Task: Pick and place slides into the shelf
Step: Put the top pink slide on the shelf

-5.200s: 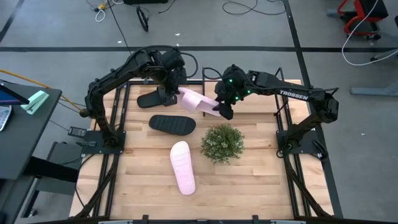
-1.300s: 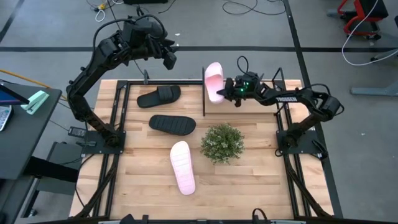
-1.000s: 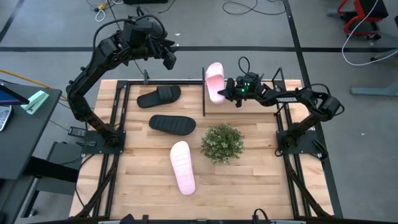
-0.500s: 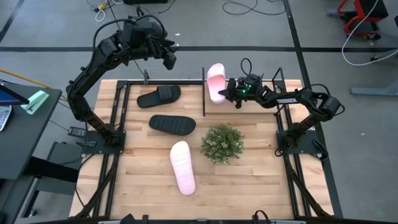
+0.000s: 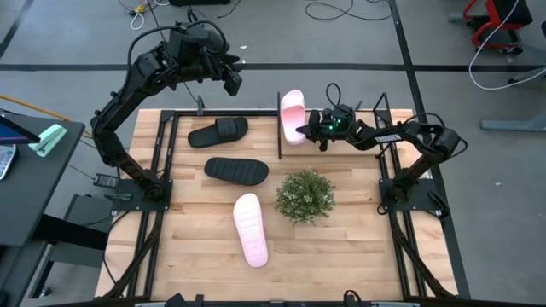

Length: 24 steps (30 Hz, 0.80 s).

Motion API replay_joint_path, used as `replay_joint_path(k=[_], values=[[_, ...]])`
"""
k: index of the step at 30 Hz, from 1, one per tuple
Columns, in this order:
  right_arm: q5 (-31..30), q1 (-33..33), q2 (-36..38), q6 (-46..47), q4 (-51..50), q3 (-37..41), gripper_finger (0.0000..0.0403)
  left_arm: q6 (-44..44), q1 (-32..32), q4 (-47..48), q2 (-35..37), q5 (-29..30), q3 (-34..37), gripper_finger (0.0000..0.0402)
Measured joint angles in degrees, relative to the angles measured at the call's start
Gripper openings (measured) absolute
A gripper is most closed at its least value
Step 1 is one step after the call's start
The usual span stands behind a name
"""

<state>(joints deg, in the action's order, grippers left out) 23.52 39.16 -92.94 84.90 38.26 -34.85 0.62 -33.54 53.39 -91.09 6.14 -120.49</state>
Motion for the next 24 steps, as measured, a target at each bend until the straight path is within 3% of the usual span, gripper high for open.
replay_joint_path(k=[19, 24], values=[[-0.6, -0.7, -2.1, -0.5, -0.5, 0.0, 0.007, 0.0, 0.0, 0.1, 0.0, 0.0, 0.0, 0.0141], [-0.6, -0.7, -2.1, -0.5, -0.5, 0.0, 0.0101, 0.0, 0.0, 0.0, 0.0, 0.0, 0.0, 0.0138]])
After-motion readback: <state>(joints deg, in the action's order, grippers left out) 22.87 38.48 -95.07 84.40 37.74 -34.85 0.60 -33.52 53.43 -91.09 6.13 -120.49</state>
